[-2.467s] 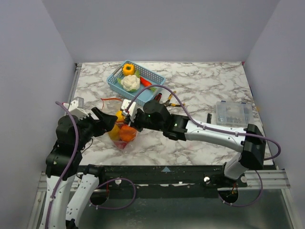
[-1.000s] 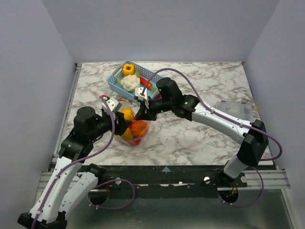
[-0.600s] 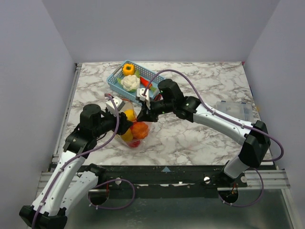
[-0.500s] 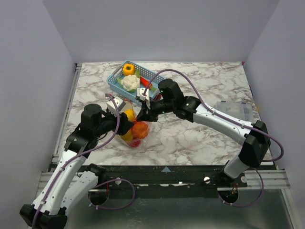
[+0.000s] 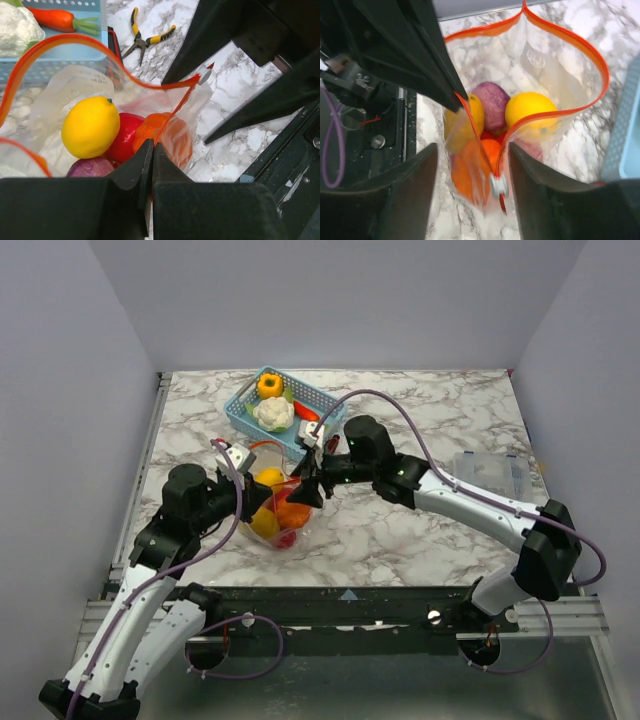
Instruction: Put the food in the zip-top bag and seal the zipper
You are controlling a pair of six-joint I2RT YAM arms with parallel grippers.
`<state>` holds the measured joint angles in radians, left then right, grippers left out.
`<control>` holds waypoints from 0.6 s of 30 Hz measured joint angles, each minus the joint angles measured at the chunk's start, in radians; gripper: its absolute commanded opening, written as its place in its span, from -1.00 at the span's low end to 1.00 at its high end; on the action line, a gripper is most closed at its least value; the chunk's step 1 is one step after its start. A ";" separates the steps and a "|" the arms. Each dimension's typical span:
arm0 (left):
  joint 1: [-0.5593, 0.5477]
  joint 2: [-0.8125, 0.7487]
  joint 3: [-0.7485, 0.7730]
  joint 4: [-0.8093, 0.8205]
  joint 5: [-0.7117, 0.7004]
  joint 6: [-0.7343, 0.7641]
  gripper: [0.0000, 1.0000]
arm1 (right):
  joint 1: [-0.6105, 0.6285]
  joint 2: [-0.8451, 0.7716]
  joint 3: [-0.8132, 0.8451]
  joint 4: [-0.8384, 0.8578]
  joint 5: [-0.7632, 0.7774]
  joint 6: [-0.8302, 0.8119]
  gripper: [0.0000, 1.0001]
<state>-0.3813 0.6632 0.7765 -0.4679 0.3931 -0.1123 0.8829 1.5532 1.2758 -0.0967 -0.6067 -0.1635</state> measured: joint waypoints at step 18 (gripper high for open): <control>0.000 -0.085 -0.027 0.005 -0.019 -0.066 -1.00 | -0.018 -0.207 -0.516 0.685 0.149 0.386 0.88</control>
<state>-0.3813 0.5777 0.7494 -0.4629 0.3744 -0.1780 0.8654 1.3460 0.7601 0.5884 -0.4580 0.2230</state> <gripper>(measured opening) 0.011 0.943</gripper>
